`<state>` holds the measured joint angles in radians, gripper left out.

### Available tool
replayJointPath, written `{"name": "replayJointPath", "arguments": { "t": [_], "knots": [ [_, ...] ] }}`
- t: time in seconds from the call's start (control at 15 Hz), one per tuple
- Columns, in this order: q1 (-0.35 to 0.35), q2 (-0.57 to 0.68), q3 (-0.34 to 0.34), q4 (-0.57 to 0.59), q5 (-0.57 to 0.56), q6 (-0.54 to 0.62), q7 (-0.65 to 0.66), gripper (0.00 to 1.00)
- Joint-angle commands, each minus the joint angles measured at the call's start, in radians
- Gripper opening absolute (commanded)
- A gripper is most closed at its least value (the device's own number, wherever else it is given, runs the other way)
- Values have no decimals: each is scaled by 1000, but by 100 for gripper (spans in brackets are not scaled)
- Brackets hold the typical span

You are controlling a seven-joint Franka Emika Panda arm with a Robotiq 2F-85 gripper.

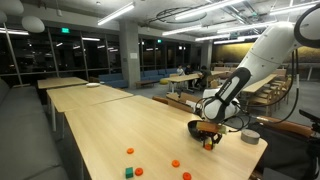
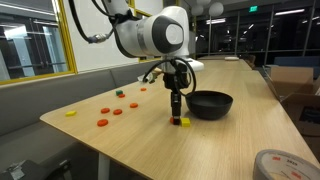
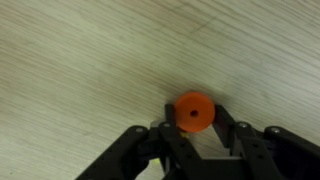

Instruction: Put the orange circles into the bowl.

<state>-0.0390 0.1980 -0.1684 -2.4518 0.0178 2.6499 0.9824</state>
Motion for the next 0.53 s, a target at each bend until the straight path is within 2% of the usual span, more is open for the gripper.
{"name": "replayJointPath", "arguments": {
  "t": [0.0,0.47],
  "knots": [
    [-6,-20,3,-15,13,11,-50,25],
    [11,-79,-36,-25,-130,151,-46,24]
  ]
}}
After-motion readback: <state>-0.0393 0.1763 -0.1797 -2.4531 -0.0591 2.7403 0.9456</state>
